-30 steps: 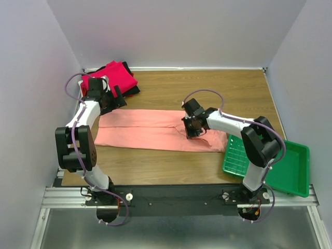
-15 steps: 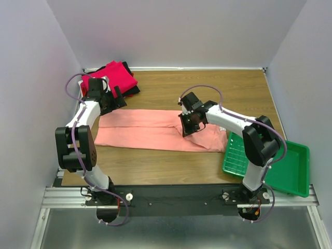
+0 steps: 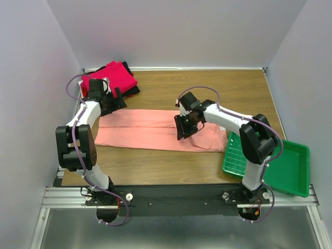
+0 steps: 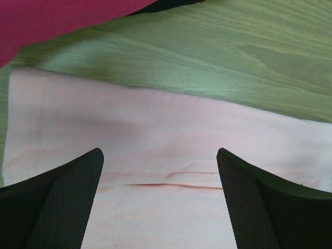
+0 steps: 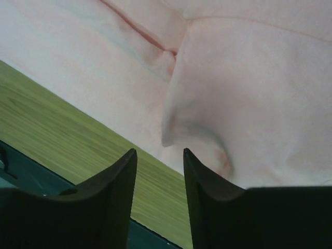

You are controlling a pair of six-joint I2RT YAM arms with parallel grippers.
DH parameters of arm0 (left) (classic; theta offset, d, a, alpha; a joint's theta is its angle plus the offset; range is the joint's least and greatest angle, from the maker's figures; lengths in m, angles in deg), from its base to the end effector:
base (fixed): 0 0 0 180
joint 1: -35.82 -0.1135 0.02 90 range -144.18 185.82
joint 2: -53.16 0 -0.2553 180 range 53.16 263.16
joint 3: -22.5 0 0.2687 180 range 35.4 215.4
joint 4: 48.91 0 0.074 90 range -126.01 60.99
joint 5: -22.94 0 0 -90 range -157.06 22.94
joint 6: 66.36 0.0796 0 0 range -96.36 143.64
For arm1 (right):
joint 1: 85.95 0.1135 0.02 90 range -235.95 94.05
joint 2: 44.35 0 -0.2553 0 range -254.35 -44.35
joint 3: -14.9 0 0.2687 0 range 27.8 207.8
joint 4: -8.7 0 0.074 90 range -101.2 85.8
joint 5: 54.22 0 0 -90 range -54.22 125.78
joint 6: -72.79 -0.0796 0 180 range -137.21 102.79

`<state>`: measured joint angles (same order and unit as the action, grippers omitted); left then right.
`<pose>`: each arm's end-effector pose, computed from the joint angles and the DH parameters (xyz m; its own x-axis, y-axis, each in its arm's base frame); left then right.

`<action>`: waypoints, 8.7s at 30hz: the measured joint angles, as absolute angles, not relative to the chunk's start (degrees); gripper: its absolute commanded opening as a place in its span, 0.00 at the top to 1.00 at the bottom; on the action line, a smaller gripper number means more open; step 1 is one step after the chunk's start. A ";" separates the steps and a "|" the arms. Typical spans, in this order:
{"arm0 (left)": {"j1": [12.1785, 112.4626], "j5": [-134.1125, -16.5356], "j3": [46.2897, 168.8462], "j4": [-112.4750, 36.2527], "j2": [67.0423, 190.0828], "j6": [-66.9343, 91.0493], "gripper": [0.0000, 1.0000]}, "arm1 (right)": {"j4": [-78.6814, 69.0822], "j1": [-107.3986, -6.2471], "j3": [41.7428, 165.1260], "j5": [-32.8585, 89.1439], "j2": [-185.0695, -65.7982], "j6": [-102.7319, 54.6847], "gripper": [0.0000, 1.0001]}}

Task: Fold and stack the t-shirts
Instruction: Fold the tshirt

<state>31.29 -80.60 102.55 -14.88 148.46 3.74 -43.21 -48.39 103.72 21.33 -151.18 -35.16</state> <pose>0.4018 0.0131 0.1823 -0.7361 -0.3903 -0.5530 -0.1862 0.9023 -0.3889 0.3060 0.2604 0.1329 -0.9111 -0.3242 -0.2544 -0.3967 0.8570 0.3288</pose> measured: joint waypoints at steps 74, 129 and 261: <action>41.80 -80.52 95.23 -28.26 155.41 1.31 0.02 | -39.93 -78.81 111.02 42.75 -160.36 -36.41 0.55; 40.75 -79.10 86.42 -19.10 141.56 1.00 0.02 | -43.36 -80.43 152.13 30.64 -183.72 -36.28 0.38; 47.96 -94.68 82.36 -12.24 140.44 6.56 0.02 | -36.43 -63.56 125.29 26.55 -170.70 -32.37 0.99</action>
<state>47.96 -94.68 82.36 -12.24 140.44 6.56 -36.43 -63.56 125.29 26.55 -170.70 -32.37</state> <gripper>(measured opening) 0.983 0.027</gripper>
